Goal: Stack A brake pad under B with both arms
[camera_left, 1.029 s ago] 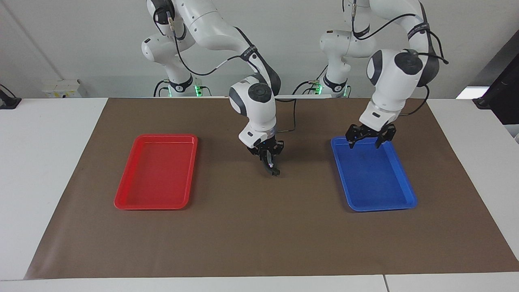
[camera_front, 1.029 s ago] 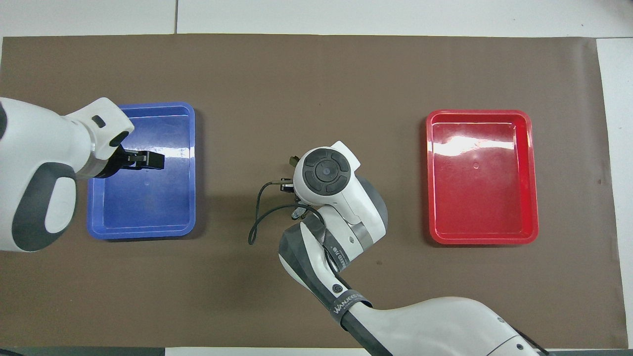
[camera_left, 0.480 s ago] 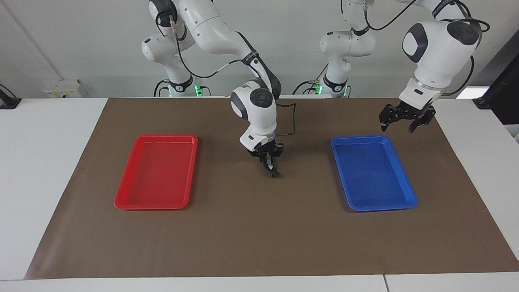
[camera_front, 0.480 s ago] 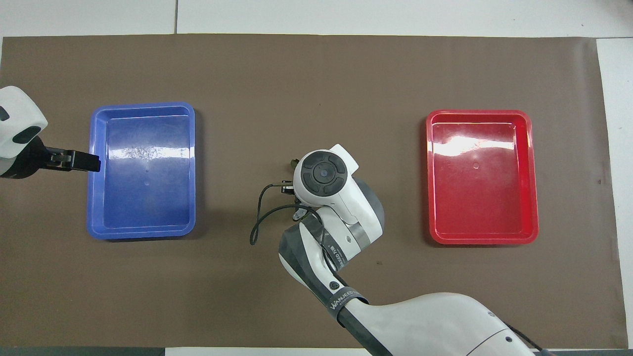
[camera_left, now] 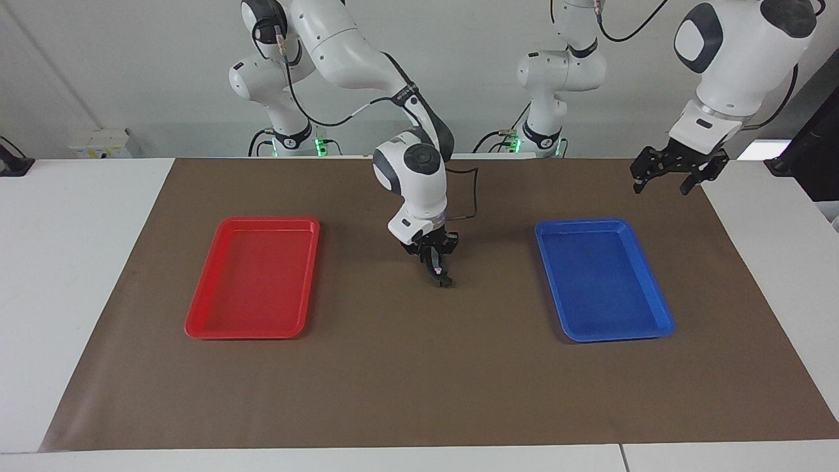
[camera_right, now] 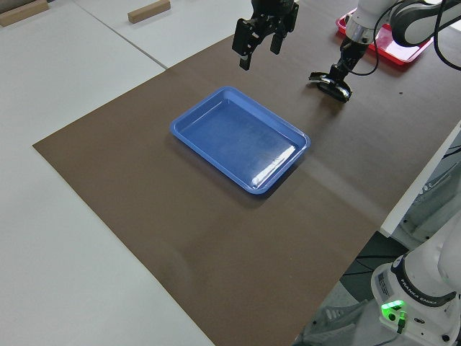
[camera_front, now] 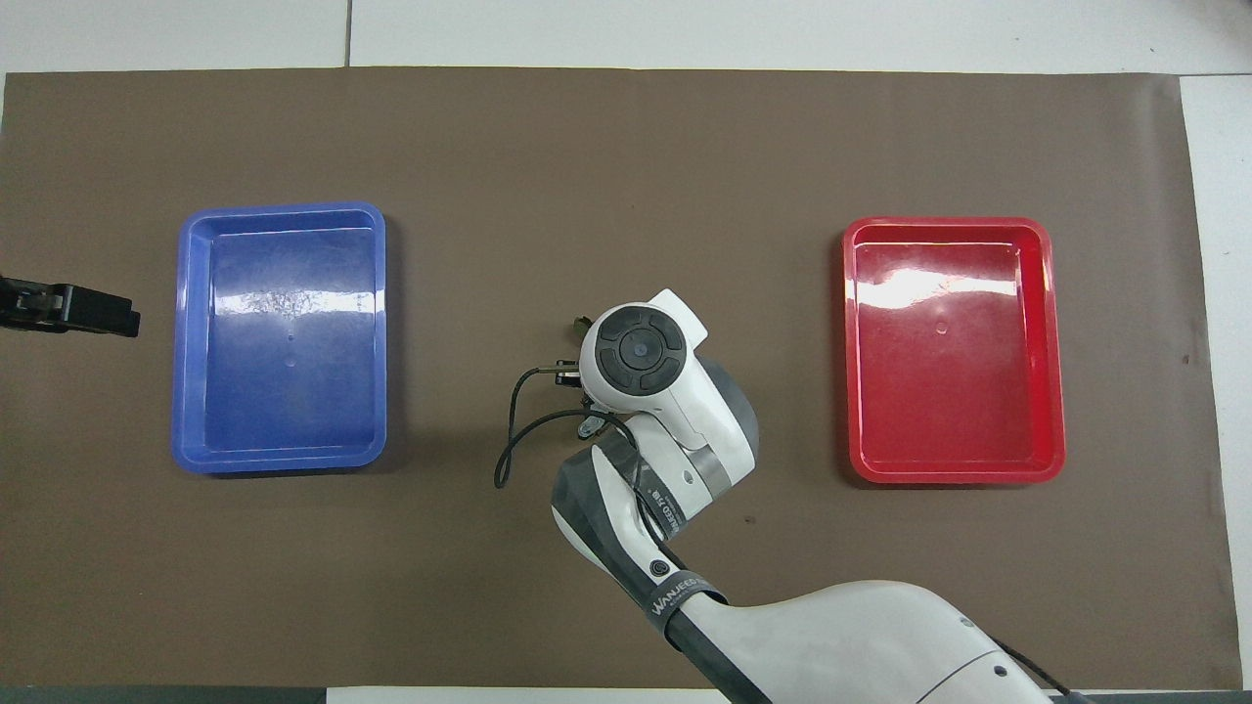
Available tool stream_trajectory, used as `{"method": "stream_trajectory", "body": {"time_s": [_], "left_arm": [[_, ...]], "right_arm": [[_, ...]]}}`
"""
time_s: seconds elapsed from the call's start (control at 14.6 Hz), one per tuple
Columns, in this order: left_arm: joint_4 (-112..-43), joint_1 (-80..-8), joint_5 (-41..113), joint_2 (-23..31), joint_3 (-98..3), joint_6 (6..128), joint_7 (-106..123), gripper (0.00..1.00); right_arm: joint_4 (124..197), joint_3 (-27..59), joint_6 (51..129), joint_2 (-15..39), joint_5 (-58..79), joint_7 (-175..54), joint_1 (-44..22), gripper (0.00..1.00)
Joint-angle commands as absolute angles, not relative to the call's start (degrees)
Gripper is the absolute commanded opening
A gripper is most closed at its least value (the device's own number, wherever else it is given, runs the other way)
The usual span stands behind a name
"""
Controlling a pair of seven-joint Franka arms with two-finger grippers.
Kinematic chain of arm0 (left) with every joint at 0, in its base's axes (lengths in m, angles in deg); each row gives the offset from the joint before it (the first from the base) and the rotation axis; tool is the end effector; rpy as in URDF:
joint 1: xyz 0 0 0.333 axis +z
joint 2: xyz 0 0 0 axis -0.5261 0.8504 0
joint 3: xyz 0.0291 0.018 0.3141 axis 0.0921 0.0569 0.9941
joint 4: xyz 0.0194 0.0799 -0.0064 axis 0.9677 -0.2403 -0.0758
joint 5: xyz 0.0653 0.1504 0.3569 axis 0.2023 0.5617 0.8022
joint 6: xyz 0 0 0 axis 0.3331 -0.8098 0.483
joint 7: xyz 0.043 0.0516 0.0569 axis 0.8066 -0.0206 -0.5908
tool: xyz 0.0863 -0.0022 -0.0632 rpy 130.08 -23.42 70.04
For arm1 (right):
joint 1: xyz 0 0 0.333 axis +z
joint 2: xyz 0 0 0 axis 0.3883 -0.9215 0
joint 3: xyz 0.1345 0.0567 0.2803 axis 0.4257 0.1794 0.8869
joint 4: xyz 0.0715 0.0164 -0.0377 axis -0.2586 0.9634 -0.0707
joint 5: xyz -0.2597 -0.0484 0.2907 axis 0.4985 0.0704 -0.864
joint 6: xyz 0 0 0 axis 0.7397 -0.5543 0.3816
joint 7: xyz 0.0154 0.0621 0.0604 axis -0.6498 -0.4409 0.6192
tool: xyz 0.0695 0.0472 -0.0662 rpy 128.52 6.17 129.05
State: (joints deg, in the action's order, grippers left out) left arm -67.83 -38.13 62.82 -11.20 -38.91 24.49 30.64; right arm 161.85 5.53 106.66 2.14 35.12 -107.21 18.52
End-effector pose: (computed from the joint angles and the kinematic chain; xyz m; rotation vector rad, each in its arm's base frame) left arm 0.5340 -0.0031 0.5988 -3.1153 0.2152 -0.0208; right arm 0.5104 0.4057 0.2990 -3.0548 0.1075 -0.0289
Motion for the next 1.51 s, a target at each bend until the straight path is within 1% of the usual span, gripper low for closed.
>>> {"method": "stream_trajectory", "body": {"time_s": [0.0,0.07,0.14,0.21,0.27,0.55,0.69,0.82,0.96,1.17,1.44], "left_arm": [[-60.4,-37.0,64.2,-7.2,-39.4,18.6,31.6,0.99],[-58.5,-37.1,65.1,-6.3,-39.4,17.0,31.9,0.99],[-58.4,-37.1,65.3,-6.2,-39.4,16.6,31.9,0.99],[-58.6,-37.1,65.2,-6.2,-39.4,16.9,32.0,0.99],[-58.5,-37.1,65.2,-6.2,-39.4,16.6,32.0,0.99],[-58.6,-37.1,65.2,-6.0,-39.4,17.2,32.0,0.99],[-59.3,-37.1,65.2,-6.1,-39.4,17.4,32.0,0.99],[-60.6,-36.9,65.2,-6.7,-39.4,17.7,32.1,0.99],[-60.6,-34.6,65.2,-6.7,-39.3,17.7,33.8,0.99],[-60.6,-31.8,65.2,-6.7,-39.3,17.7,38.8,0.99],[-60.7,-31.9,65.2,-6.7,-39.3,17.8,38.7,0.99]], "right_arm": [[163.0,5.4,108.3,2.9,34.9,-106.7,19.2,0.04],[163.0,5.4,108.3,2.9,34.9,-106.6,19.2,0.06],[163.0,5.4,108.3,2.9,34.8,-106.6,19.2,0.19],[163.0,5.4,108.3,2.9,34.8,-106.5,19.2,0.64],[163.2,5.4,108.3,3.0,34.8,-106.5,19.2,0.99],[162.5,5.0,107.1,3.1,35.7,-106.8,19.2,1.00],[162.5,4.1,105.9,5.7,38.6,-107.2,17.9,1.00],[162.5,3.4,103.2,10.4,42.2,-106.4,12.7,1.00],[162.5,3.5,99.7,14.9,43.4,-103.2,6.4,1.00],[162.5,3.4,90.4,19.9,43.6,-96.5,-0.1,1.00],[162.4,3.4,84.7,25.8,43.6,-89.8,-9.1,1.00]]}}
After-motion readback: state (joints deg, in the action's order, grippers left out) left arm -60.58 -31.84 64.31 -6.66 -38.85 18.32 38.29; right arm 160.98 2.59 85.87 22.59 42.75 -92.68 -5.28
